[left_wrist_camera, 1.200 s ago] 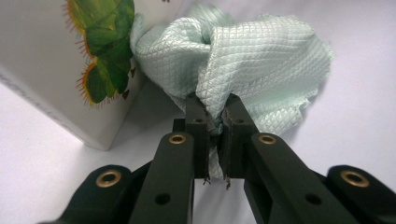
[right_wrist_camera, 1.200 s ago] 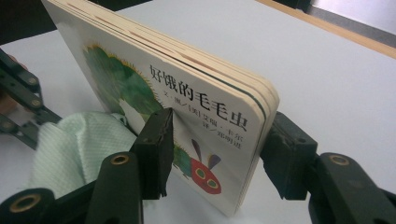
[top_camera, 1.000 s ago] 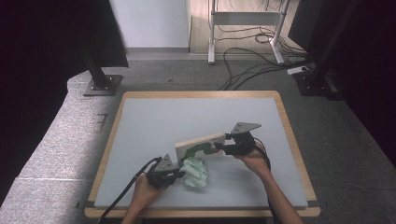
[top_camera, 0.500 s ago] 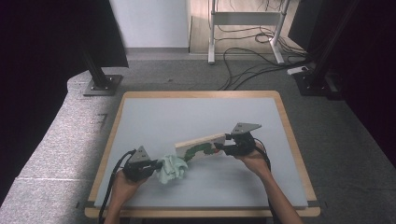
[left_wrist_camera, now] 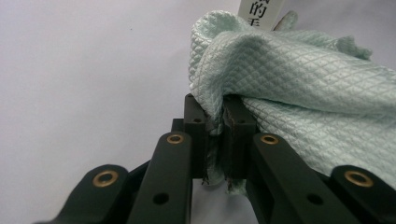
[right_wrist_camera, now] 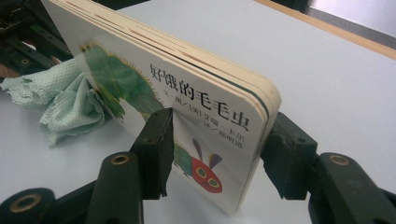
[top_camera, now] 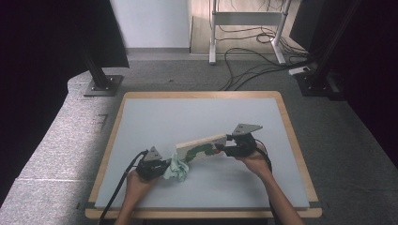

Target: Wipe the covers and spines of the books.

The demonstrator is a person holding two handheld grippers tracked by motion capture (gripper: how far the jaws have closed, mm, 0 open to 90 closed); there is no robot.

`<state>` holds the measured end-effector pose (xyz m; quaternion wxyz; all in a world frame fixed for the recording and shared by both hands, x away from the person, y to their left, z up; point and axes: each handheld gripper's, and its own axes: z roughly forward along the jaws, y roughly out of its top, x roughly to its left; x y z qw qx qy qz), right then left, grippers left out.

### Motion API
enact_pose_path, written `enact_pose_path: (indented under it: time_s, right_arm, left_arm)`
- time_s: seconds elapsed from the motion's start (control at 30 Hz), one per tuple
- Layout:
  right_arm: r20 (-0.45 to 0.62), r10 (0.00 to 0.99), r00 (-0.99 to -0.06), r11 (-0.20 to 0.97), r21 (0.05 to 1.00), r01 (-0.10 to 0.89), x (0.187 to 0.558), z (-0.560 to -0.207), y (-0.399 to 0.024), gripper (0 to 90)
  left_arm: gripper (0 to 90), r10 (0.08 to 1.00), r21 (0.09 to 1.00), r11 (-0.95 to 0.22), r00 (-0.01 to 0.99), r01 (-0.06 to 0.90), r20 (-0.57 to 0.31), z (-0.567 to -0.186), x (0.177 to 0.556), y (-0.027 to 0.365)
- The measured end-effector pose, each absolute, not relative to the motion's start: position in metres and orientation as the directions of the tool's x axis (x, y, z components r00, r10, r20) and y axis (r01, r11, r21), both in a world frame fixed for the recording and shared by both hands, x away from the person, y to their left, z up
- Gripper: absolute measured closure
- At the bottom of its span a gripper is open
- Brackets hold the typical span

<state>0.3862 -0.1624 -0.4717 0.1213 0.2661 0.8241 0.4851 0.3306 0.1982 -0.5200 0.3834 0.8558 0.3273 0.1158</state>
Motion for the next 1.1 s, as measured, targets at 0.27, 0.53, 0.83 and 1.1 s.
enact_pose_path:
  time_s: [0.27,0.53,0.83,1.1]
  right_arm:
    - [0.063,0.555,-0.83,0.383,0.866,0.322,0.385,-0.472,-0.162,45.7]
    - [0.064,0.552,-0.831,0.383,0.866,0.322,0.383,-0.473,-0.164,45.9]
    - [0.067,0.557,-0.828,0.377,0.868,0.324,0.383,-0.474,-0.164,45.6]
    - [0.072,0.556,-0.828,0.371,0.87,0.325,0.381,-0.474,-0.165,46.0]
  left_arm:
    - [82.2,0.632,0.75,-0.471,0.771,0.464,-0.08,-0.515,0.332,0.198]
    - [82.0,0.625,0.78,-0.462,0.779,0.422,-0.051,-0.496,0.332,0.197]
    - [81.6,0.62,0.826,-0.432,0.784,0.362,-0.019,-0.466,0.329,0.201]
    - [81.4,0.619,0.851,-0.397,0.785,0.345,-0.029,-0.454,0.331,0.208]
